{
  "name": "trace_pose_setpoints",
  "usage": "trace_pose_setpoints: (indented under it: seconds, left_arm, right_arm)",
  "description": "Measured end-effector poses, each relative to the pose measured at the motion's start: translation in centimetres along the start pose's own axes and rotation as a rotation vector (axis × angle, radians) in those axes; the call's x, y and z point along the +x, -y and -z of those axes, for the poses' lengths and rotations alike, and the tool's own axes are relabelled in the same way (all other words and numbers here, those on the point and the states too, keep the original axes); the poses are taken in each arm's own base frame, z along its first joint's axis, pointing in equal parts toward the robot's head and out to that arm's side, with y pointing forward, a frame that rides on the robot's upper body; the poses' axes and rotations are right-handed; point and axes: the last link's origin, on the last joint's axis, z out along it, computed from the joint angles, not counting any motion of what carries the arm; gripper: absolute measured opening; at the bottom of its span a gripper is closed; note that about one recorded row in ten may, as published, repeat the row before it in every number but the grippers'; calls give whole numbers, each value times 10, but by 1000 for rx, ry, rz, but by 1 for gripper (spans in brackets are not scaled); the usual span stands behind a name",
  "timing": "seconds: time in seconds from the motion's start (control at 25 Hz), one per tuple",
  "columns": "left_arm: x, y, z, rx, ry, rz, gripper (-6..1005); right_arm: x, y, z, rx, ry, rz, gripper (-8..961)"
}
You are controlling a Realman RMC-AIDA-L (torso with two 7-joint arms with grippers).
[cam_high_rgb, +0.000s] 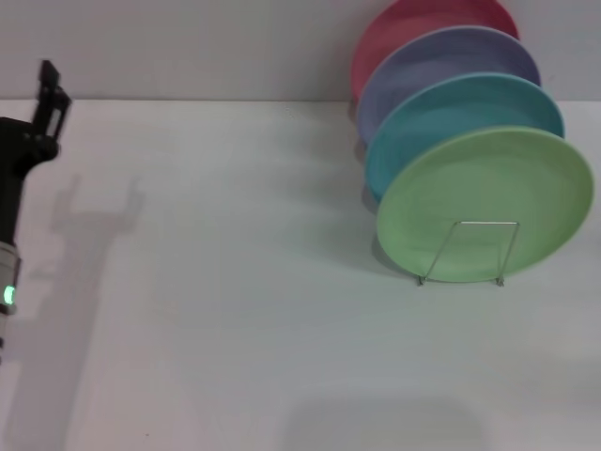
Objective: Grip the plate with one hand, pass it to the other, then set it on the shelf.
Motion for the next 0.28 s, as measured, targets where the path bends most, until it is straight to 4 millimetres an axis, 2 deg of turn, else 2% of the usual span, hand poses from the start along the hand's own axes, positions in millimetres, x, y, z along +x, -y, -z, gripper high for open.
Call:
trace_pose_setpoints:
  seconds: [0.04, 0.08, 0.2, 0.28]
  left_arm:
    - [0, 5, -2, 9, -4, -1, 650]
    - [1, 17, -6, 29, -9, 1, 692]
    - [0, 27, -8, 35, -5, 0, 818]
    - [-3, 39, -10, 21, 9, 22, 818]
  right_arm:
    - [2, 5, 8, 56, 6, 6, 528]
    - [6, 10, 23, 139, 13, 12, 528]
    - [10, 11, 35, 181, 9, 3, 528]
    - [15, 7, 41, 197, -1, -1, 528]
